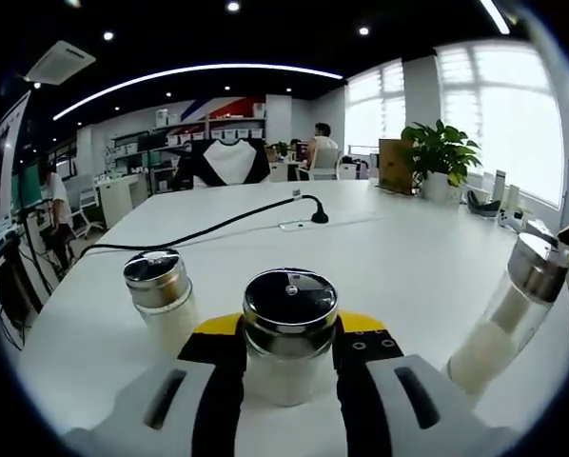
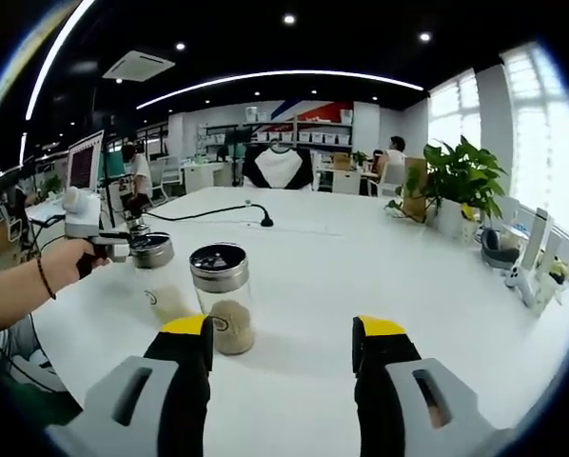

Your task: Rotate the seasoning bottle until the label or dispensing opening points toward the visible target arrow and the bottle remains upright within the marked orientation range

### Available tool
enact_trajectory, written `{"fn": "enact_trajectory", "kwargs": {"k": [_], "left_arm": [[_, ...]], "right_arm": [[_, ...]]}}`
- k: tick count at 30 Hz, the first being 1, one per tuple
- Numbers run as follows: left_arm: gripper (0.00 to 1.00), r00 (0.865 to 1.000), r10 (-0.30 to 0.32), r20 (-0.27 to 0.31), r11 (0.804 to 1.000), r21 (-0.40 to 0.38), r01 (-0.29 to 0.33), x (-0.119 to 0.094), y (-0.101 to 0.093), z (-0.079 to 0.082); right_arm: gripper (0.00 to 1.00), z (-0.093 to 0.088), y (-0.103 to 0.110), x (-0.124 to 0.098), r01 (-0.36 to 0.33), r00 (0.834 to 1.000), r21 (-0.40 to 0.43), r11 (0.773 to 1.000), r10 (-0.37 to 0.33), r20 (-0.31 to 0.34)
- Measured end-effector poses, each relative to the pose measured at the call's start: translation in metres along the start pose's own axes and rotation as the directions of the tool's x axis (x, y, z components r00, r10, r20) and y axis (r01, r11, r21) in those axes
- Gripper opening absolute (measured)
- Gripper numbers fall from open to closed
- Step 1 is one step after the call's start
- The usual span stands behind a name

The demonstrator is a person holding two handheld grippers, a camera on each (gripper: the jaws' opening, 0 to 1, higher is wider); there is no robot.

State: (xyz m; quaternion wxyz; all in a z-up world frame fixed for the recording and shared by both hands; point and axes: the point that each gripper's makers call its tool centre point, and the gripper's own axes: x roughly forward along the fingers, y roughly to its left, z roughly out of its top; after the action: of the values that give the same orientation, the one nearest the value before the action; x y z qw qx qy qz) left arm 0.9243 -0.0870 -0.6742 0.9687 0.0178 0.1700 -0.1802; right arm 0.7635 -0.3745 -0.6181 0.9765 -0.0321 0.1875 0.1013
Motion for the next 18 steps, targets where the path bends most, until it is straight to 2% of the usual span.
{"fn": "enact_trajectory", "kwargs": {"k": [8,18], "left_arm": [[0.37,1.0,-0.016,0.001,1.0,-0.015,0.016,-0.025,-0.014,-0.01],[0.37,1.0,-0.022,0.007,0.998,-0.053,0.022,-0.044,-0.028,-0.018]], "right_arm": [[0.57,-0.001,0.005,0.001,-0.015,1.0,-0.017,1.0,0.015,-0.006],[0.59,-0.002,0.009,0.003,-0.032,0.999,-0.005,0.999,0.031,-0.008]]}}
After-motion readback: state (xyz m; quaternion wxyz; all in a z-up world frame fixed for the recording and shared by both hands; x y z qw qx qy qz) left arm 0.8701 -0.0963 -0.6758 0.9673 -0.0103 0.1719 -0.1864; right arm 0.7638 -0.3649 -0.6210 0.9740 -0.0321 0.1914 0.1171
